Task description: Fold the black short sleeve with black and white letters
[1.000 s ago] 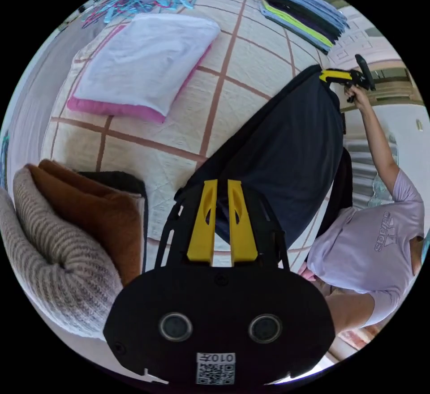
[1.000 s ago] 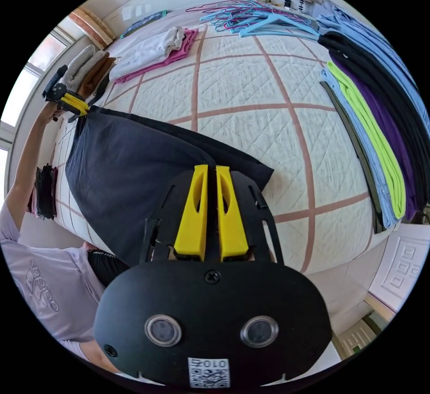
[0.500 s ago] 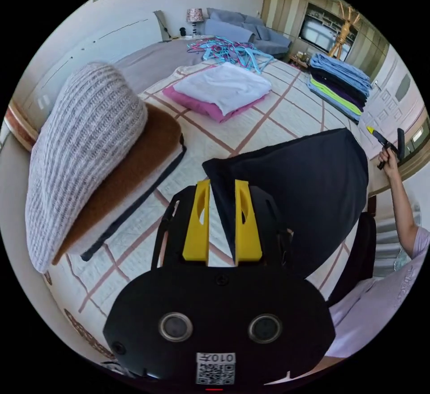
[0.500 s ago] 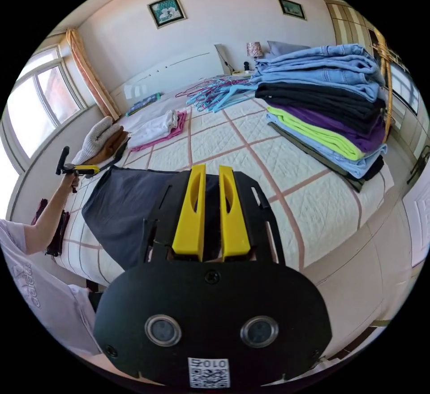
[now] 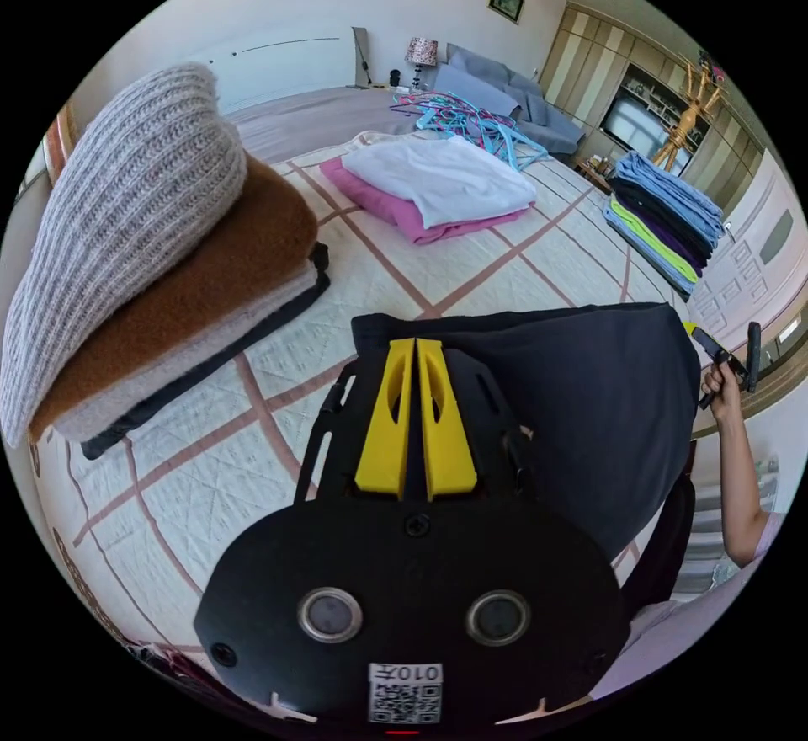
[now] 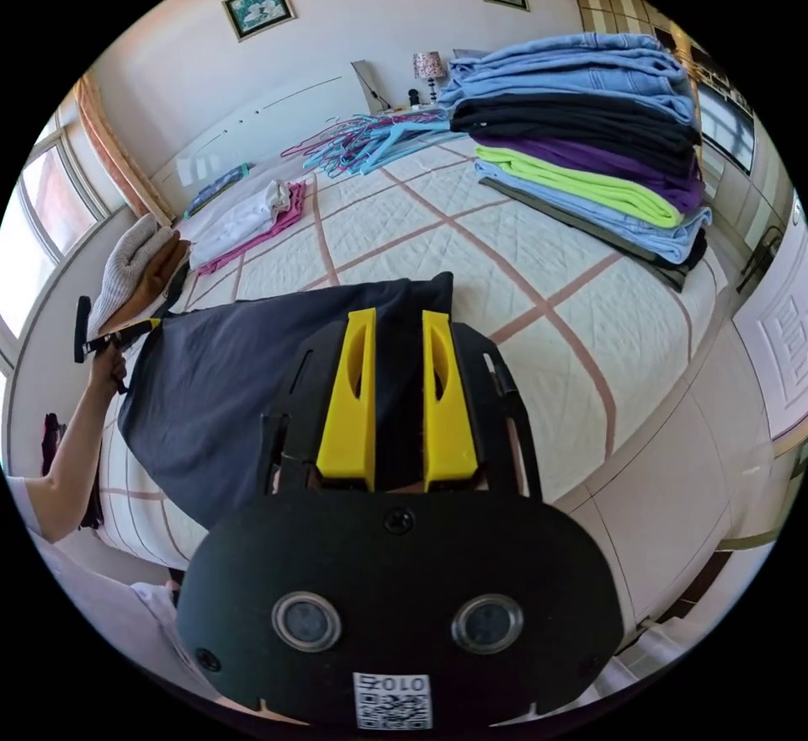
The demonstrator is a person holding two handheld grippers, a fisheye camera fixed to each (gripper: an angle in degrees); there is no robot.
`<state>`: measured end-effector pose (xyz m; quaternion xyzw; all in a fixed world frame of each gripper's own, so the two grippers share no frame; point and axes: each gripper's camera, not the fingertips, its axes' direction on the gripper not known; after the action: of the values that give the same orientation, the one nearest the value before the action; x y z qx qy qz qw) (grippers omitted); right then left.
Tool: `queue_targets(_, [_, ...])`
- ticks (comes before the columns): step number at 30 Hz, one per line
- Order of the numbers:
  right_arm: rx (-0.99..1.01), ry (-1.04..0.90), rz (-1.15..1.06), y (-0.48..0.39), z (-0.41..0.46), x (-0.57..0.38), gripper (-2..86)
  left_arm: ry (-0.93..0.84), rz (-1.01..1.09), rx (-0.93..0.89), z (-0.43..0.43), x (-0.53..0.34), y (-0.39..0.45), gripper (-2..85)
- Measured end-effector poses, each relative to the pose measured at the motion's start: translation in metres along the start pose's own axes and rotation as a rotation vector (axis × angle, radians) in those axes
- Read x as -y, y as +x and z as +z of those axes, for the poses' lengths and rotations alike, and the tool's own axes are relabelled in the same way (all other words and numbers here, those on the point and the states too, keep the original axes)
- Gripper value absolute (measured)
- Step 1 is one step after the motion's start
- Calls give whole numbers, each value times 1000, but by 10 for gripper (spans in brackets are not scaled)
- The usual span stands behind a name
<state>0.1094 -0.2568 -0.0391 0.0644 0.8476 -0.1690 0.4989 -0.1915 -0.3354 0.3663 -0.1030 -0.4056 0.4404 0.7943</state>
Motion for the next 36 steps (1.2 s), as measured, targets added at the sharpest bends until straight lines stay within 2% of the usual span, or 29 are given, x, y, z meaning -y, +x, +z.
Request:
queue_targets(4, [22,-68,-10,-12,24,7,53,64,17,-25,-18,-13,2,0])
queue_targets(7, [-42,23,-44,-30,15,1,46,212,62,37,-51,-28,9,-2])
queue_targets(9, [-74,104,-72,-41,8,-3,45,235,71,72,-62,-32,13,-2])
queue_targets(11, [-96,95,-81,-45,14,0,44,253,84,124,-67,-35,19,-2])
queue_targets(13, [-113,31,-69,-45,28,6,44,232,87,162,-62,-34,24,-2])
queue_targets(15, [-102,-62,-44,-42,53,11,42,122,86,213,-44,-31,27,-2])
queue_targets(17, [-77,-57,-22,-41,57,10,37,-13,104,217,-26,-28,31,-2])
queue_targets(23, [-82,74,5,-38,25,-10,40,168,69,346,-104,-45,45,3])
queue_targets(28, [-101,126,-17,-49,-18,-42,47,202,110,417,-191,-80,63,9])
queue_targets(31, [-81,109,-53,-72,-36,-72,61,155,166,351,-226,-121,94,20])
queue_targets(36, [21,11,81,-58,-16,-137,85,19,186,381,-228,-188,120,55])
